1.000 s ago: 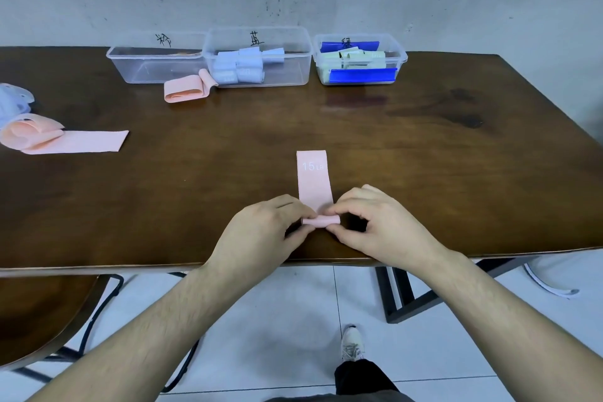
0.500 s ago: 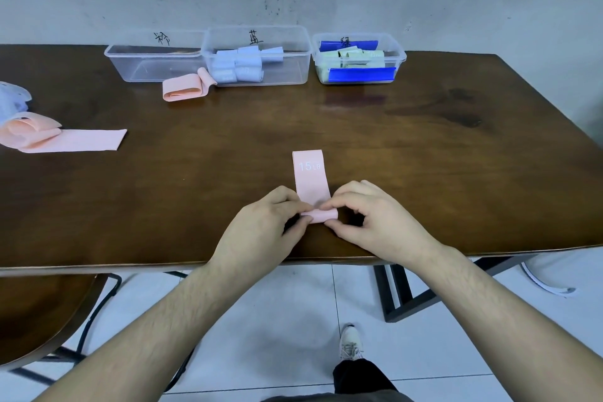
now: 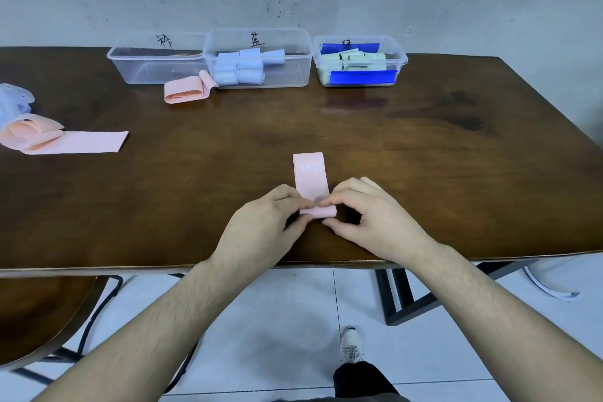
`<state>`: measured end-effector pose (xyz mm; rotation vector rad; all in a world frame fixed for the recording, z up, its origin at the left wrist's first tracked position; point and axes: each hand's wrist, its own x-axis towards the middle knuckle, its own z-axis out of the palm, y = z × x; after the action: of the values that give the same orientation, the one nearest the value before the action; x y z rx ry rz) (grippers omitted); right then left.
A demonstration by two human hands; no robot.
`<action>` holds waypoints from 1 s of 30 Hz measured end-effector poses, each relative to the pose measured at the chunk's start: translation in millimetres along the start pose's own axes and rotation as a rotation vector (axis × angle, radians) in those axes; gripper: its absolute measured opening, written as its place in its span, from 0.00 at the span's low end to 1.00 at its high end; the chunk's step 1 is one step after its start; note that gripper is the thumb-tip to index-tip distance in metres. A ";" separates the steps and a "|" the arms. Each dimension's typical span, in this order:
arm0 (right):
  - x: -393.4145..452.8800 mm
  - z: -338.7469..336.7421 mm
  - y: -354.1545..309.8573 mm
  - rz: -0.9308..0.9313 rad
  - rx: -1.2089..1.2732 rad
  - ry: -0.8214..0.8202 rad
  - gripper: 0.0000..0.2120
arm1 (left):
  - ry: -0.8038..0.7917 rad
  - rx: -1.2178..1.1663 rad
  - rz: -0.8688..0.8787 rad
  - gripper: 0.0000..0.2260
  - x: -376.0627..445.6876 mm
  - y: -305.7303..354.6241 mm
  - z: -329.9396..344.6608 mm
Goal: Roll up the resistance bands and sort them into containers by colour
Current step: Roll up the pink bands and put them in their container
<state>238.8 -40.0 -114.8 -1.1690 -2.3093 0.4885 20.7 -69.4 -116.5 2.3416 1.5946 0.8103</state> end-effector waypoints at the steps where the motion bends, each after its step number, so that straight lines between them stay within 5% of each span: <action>1: 1.6 -0.5 -0.1 0.005 -0.002 -0.001 0.12 | 0.002 0.003 0.005 0.10 0.2 0.1 0.3; 30: 21.8 1.1 4.9 0.062 -0.053 0.007 0.13 | 0.058 0.033 0.055 0.10 15.5 -8.7 1.8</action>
<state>230.3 -19.5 -112.2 -1.2690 -2.2980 0.4479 18.9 -51.6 -116.7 2.4160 1.5838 0.8784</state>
